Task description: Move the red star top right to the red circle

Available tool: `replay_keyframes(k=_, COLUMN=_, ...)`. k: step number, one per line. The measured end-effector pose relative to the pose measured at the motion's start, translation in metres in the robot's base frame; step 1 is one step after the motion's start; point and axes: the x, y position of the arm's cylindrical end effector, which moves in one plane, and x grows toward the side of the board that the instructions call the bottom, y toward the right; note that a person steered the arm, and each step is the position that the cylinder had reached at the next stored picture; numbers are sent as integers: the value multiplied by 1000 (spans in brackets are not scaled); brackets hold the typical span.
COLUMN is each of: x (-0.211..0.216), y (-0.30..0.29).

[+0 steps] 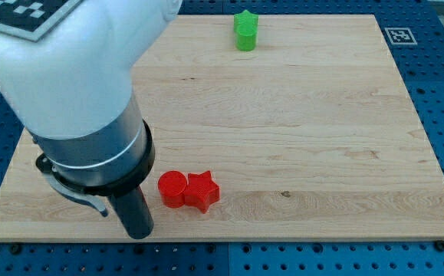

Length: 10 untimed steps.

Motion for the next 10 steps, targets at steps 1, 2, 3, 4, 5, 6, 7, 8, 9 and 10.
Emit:
replay_keyframes(k=1, x=-7, y=21)
replay_keyframes(k=2, x=-20, y=66)
replay_keyframes(k=3, x=-21, y=91)
replay_keyframes(k=4, x=-23, y=88)
replay_keyframes(k=5, x=-35, y=72)
replay_keyframes(k=6, x=-52, y=66)
replay_keyframes(k=7, x=-67, y=69)
replay_keyframes(k=8, x=-84, y=75)
replay_keyframes(k=9, x=-86, y=102)
replay_keyframes(k=10, x=-86, y=122)
